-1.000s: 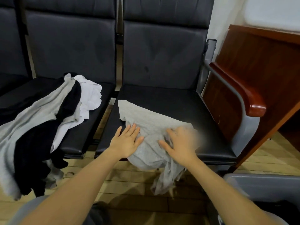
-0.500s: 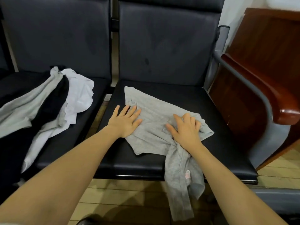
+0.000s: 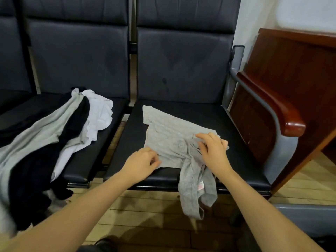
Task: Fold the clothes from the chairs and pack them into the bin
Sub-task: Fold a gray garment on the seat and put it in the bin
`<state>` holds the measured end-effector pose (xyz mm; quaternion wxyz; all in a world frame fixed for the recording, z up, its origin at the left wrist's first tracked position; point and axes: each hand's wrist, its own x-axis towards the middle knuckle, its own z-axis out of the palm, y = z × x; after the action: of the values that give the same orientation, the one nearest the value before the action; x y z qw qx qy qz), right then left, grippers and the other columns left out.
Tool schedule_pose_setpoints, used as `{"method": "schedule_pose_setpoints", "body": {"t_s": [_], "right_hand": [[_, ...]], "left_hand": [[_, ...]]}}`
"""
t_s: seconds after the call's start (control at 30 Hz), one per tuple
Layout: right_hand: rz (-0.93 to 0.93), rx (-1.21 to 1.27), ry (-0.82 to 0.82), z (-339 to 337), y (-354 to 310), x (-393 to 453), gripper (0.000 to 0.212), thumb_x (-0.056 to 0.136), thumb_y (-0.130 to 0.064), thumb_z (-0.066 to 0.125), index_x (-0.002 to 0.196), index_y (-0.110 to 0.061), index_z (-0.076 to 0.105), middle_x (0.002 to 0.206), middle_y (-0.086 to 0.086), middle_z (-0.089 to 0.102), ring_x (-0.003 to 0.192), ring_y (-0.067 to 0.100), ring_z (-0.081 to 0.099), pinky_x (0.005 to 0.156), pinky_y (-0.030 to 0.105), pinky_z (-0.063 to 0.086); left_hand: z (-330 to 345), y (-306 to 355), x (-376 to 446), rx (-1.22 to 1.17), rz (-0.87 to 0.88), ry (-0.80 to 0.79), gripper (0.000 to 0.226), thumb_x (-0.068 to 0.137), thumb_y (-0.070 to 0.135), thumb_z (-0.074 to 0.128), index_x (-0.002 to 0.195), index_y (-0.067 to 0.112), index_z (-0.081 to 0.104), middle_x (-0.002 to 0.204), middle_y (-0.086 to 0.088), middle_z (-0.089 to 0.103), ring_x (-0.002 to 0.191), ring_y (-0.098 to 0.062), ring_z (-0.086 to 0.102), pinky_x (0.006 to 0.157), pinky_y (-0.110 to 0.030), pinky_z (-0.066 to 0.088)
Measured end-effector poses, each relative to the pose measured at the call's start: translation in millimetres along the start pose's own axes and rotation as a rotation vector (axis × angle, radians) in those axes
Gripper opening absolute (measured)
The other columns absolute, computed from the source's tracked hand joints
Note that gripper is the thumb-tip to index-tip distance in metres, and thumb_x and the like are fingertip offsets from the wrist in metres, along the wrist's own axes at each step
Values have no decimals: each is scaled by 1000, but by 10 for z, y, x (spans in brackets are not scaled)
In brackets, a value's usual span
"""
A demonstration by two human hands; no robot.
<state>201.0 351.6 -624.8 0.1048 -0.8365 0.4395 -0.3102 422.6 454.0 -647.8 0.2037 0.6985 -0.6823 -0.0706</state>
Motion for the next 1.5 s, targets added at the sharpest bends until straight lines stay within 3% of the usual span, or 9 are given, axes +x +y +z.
{"method": "schedule_pose_setpoints", "body": {"t_s": [0.2, 0.3, 0.4, 0.53, 0.77, 1.0, 1.33, 1.43, 1.5], "right_hand": [[0, 120, 5, -147, -13, -86, 14, 90, -13, 62, 100, -20, 70, 93, -7, 60, 86, 2, 51, 87, 21, 33], [-16, 130, 8, -174, -7, -106, 18, 90, -11, 62, 105, -16, 71, 96, -5, 62, 85, 0, 53, 81, 12, 42], [62, 116, 26, -158, 2, -103, 23, 92, -13, 60, 114, -15, 68, 103, 0, 62, 93, 9, 57, 83, 23, 48], [112, 68, 35, -211, -22, -74, 22, 92, -12, 60, 112, -12, 69, 101, 1, 61, 92, 10, 56, 83, 23, 46], [65, 112, 158, -702, -179, 38, 18, 89, -7, 62, 104, -10, 73, 88, -3, 59, 76, 1, 52, 72, -1, 36], [74, 131, 272, -1330, -561, 273, 21, 92, -6, 58, 108, -10, 71, 102, 2, 64, 92, 9, 55, 86, 18, 40], [-14, 96, 368, -2245, -1112, 542, 20, 93, -8, 56, 106, -9, 71, 101, 2, 62, 90, 9, 51, 80, 10, 30], [11, 149, 425, -2449, -1235, 555, 18, 91, -8, 56, 102, -9, 71, 103, 5, 65, 92, 11, 54, 75, 7, 28], [31, 117, 455, -2562, -1299, 552, 18, 92, -12, 55, 100, -14, 71, 106, 1, 66, 102, 16, 56, 84, 17, 31]], "left_hand": [[63, 75, -158, 175, -14, 84, 29, 93, 41, 52, 97, 17, 68, 105, 3, 60, 97, -17, 56, 77, -29, 41], [113, 76, -163, 163, -34, 102, 31, 93, 42, 52, 107, 19, 67, 112, 2, 58, 100, -19, 53, 78, -30, 39], [160, 49, -134, 139, -54, 125, 29, 93, 38, 54, 110, 19, 66, 114, 3, 57, 102, -20, 51, 78, -29, 38], [123, 49, -104, 95, -39, 134, 20, 94, 29, 54, 101, 14, 63, 106, -1, 61, 97, -22, 55, 75, -30, 39], [-557, 173, 74, -220, -112, 357, 18, 92, 21, 59, 102, 11, 69, 86, 0, 58, 78, -13, 57, 77, -31, 49], [-1340, 456, 274, -195, -70, 529, 20, 96, 25, 52, 101, 18, 70, 94, 0, 61, 90, -18, 58, 79, -33, 47], [-2429, 840, 255, 160, 81, 794, 20, 96, 19, 51, 98, 8, 68, 95, -9, 65, 90, -29, 57, 78, -39, 39], [-2648, 992, 233, 133, 88, 784, 23, 98, 16, 47, 102, 4, 66, 99, -11, 64, 93, -30, 56, 80, -40, 43], [-2778, 1095, 195, 64, 84, 753, 22, 98, 14, 45, 102, 5, 65, 100, -9, 63, 91, -27, 58, 79, -41, 48]]}}
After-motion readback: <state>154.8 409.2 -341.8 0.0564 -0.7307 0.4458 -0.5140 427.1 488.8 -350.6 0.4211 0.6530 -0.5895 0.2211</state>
